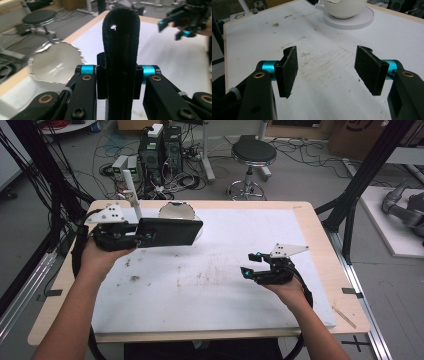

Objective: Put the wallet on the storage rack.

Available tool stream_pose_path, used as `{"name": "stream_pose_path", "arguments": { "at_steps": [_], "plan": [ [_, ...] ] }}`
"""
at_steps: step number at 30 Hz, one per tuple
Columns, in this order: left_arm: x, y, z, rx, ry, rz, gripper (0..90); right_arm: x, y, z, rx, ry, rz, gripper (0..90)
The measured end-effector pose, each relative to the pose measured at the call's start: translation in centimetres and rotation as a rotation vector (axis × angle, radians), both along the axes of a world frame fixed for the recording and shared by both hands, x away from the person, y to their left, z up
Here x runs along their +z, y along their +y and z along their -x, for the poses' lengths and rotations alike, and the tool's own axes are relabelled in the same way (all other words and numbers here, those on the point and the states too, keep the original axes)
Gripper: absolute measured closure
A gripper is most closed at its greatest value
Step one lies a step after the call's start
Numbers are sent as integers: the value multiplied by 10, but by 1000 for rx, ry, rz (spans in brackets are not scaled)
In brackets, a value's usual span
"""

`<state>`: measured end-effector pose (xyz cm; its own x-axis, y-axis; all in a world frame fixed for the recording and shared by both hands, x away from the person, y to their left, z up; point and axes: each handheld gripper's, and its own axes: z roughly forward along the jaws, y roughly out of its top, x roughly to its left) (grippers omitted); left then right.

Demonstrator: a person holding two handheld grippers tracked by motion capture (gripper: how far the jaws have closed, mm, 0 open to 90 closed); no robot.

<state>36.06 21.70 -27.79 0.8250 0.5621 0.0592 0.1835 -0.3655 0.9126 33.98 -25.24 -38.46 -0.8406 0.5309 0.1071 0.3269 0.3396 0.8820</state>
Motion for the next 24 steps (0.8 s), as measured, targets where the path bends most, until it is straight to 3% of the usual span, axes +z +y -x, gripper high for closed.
{"name": "stream_pose_path", "arguments": {
  "at_steps": [4, 8, 12, 17, 24],
  "plan": [
    [11, 4, -13, 38, -8, -13, 739, -2, 2, -2, 4, 16, 4, 342],
    [24, 7, -27, 89, -23, -63, 739, -5, 4, -4, 4, 30, 14, 321],
    [30, 7, -39, 116, -21, -87, 739, -6, 3, -5, 9, 41, 18, 307],
    [26, 5, -53, 153, -1, -107, 739, -6, 0, -6, 4, 52, 7, 251],
    [12, -3, -73, 202, 39, -177, 739, -9, 1, -10, 2, 73, 16, 227]
  ]
}}
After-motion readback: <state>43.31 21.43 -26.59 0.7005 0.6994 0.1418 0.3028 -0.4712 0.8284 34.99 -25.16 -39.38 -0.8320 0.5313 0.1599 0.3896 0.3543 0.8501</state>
